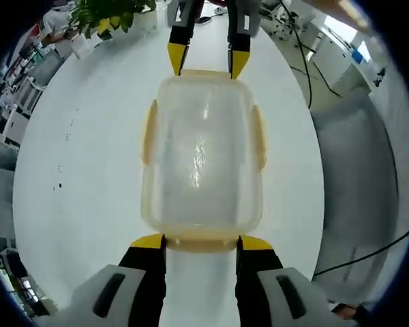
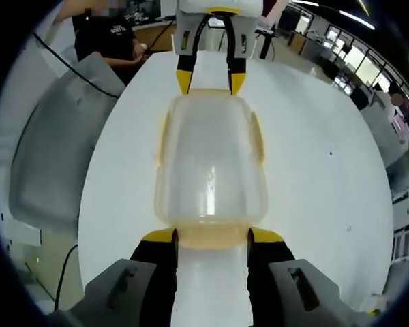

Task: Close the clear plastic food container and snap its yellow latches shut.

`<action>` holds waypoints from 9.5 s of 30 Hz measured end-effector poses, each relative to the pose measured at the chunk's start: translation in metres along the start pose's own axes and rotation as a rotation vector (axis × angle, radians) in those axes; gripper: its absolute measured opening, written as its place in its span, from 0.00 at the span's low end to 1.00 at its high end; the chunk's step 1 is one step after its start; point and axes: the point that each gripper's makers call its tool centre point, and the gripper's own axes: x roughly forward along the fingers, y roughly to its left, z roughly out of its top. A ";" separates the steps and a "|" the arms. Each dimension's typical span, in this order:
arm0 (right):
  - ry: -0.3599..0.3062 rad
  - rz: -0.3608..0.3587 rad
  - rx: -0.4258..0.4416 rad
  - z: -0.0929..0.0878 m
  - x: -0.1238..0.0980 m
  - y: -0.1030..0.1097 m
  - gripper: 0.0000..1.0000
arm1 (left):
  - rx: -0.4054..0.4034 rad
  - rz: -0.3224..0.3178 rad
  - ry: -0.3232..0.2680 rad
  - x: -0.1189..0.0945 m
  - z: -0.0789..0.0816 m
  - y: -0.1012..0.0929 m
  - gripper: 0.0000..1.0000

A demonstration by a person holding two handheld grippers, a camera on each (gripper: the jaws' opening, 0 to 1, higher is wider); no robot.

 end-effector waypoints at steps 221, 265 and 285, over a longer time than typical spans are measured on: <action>-0.085 -0.091 1.217 -0.049 0.005 -0.011 0.35 | -1.298 -0.055 -0.364 0.039 0.059 0.005 0.26; -0.207 -0.160 0.949 0.004 -0.004 -0.042 0.03 | -0.798 0.108 -0.713 0.009 0.125 0.031 0.00; -0.215 -0.127 0.888 0.024 0.019 -0.050 0.00 | -0.945 -0.089 -0.784 0.030 0.141 -0.002 0.00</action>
